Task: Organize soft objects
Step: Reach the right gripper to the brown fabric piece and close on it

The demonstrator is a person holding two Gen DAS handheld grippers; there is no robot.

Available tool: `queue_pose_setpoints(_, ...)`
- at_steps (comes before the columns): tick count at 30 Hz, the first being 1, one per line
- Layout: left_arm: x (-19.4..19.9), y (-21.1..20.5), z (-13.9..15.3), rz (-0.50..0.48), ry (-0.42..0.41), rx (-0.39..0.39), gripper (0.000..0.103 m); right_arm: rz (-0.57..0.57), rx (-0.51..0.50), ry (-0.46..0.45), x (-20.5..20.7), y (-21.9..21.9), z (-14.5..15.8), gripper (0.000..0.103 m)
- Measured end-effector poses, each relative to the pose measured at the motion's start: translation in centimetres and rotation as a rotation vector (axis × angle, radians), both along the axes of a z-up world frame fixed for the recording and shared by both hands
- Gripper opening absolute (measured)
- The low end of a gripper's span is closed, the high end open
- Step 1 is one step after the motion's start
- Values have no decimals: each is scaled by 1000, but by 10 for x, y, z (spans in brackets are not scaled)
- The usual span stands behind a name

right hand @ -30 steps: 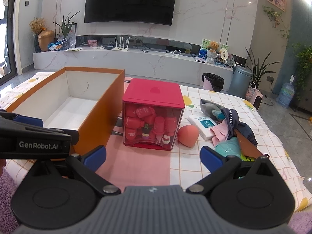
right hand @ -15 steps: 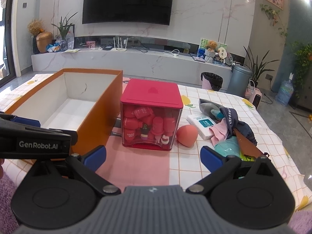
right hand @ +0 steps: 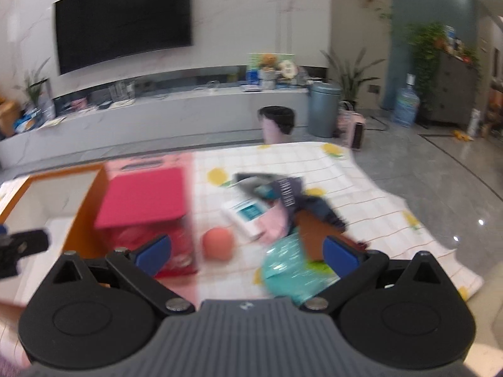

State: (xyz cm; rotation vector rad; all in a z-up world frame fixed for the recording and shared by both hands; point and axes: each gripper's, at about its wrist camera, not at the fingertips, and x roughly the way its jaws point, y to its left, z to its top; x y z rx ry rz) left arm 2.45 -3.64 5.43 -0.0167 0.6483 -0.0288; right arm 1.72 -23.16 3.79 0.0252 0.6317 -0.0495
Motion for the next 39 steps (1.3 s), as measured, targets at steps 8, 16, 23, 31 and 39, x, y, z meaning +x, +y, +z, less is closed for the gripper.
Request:
queue_pose_setpoints(8,26,-55,-4,-187,13,8,89,19,117,239,84,-71,5,101)
queue_pose_setpoints(16,33,-103,-51,-384,-10,36,89,-27,106,491,172,-103,-69,100)
queue_pose_setpoints(23,42,-109,-76,-416,10,33,89,-81,175,550,194,-124,-108,91)
queue_pose_setpoints(31,51,-104,-89,-412,-11,-21,89,-79,226,493,193,-132,-101,72)
queue_pose_setpoints(39,56,-104,-98,-414,34,-43,89,-88,333,481,188,-144,-102,42)
